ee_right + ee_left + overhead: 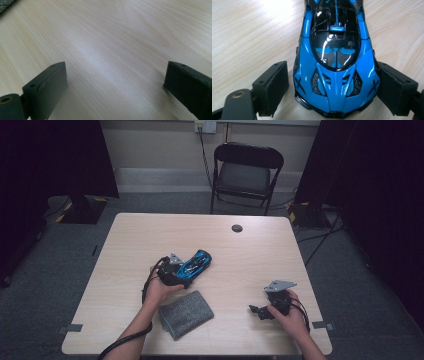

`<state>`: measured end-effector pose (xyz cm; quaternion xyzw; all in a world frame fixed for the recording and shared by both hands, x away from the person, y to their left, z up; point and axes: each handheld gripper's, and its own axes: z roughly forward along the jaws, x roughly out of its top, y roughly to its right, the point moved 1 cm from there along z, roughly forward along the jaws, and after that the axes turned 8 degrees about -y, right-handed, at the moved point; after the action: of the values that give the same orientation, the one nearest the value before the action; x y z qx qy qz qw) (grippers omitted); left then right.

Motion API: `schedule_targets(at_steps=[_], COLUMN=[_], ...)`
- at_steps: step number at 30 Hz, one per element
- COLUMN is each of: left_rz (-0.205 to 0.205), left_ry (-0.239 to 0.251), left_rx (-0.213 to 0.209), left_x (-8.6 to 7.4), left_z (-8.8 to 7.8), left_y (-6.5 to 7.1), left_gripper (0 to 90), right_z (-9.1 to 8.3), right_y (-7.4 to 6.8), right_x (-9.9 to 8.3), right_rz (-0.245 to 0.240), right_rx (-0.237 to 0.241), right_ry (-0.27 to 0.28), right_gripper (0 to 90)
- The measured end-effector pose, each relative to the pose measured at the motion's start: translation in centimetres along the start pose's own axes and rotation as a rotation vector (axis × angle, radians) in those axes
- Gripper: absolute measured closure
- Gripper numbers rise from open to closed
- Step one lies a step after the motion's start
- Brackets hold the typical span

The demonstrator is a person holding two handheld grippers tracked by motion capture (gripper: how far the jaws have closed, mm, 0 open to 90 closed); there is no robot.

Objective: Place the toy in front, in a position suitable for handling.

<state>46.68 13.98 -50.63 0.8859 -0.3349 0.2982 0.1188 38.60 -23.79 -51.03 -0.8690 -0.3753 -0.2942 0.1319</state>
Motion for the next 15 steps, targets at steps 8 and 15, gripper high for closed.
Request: schedule_targets(at_steps=[8,15], left_rz=[0.032,0.032], left_ry=[0.051,0.053], left_rx=[-0.027,-0.025], left_x=[-0.4,-0.42], left_z=[0.07,0.06], left_y=[0.07,0.08], left_gripper=[25.4,25.8], right_z=[0.0,0.1], right_y=[0.0,-0.43], right_x=[0.0,0.26], right_rz=[0.0,0.003], right_rx=[0.0,-0.002], right_ry=[0.0,-0.014], right_gripper=[3.7,3.8])
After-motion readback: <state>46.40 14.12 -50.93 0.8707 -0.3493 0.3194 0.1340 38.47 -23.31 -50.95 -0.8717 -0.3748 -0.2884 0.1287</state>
